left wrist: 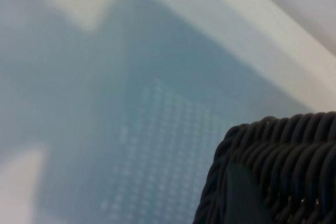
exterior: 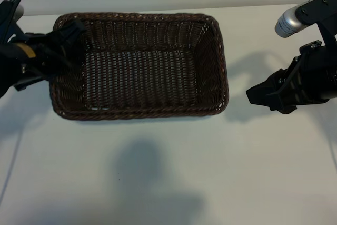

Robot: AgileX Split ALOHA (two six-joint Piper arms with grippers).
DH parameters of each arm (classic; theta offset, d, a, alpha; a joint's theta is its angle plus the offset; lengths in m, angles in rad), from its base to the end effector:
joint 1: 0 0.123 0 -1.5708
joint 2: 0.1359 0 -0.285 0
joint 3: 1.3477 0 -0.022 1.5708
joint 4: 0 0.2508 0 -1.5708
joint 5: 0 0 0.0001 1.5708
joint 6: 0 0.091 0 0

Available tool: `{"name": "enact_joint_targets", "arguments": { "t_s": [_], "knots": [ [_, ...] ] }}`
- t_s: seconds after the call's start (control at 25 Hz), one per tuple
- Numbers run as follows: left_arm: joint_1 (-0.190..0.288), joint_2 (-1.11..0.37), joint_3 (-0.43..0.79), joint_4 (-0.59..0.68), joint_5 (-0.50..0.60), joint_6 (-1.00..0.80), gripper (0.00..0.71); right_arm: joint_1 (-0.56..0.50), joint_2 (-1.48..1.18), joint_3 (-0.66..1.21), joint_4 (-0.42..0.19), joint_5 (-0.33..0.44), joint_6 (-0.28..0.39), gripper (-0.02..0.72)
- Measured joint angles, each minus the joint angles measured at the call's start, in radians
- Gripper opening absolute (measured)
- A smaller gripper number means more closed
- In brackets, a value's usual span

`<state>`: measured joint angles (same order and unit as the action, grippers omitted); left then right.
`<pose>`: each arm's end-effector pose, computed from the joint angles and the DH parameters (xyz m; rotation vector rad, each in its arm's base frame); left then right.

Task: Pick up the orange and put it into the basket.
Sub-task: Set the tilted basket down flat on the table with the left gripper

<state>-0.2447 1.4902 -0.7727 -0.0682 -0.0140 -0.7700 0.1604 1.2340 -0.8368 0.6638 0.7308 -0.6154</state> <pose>0.2964 -0.0739 0.2248 -0.6595 2.1549 -0.5997 0.2295 0.0751 0.2804 -0.4800 2.4165 0.5581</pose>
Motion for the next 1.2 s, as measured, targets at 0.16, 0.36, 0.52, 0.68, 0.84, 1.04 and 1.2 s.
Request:
{"name": "enact_joint_targets", "arguments": {
  "t_s": [0.16, 0.36, 0.52, 0.68, 0.84, 1.04, 1.2],
  "knots": [
    [-0.043, 0.047, -0.022, 0.000, -0.043, -0.027, 0.395, 0.000, 0.000, 0.000, 0.000, 0.000, 0.000, 0.593],
    [-0.081, 0.131, -0.028, 0.000, -0.108, -0.074, 0.395, 0.000, 0.000, 0.000, 0.000, 0.000, 0.000, 0.593],
    [-0.093, 0.191, -0.028, 0.015, -0.155, -0.092, 0.395, 0.000, 0.000, 0.000, 0.000, 0.000, 0.000, 0.593],
    [-0.099, 0.233, -0.028, 0.115, -0.213, -0.222, 0.395, 0.000, 0.000, 0.000, 0.000, 0.000, 0.000, 0.593],
    [-0.099, 0.292, -0.028, 0.306, -0.269, -0.431, 0.395, 0.000, 0.000, 0.000, 0.000, 0.000, 0.000, 0.593],
    [-0.099, 0.359, -0.028, 0.471, -0.340, -0.626, 0.395, 0.000, 0.000, 0.000, 0.000, 0.003, 0.000, 0.593],
    [-0.099, 0.369, -0.032, 0.494, -0.360, -0.656, 0.395, 0.000, 0.000, 0.000, 0.000, 0.007, 0.000, 0.593]
  ]
}}
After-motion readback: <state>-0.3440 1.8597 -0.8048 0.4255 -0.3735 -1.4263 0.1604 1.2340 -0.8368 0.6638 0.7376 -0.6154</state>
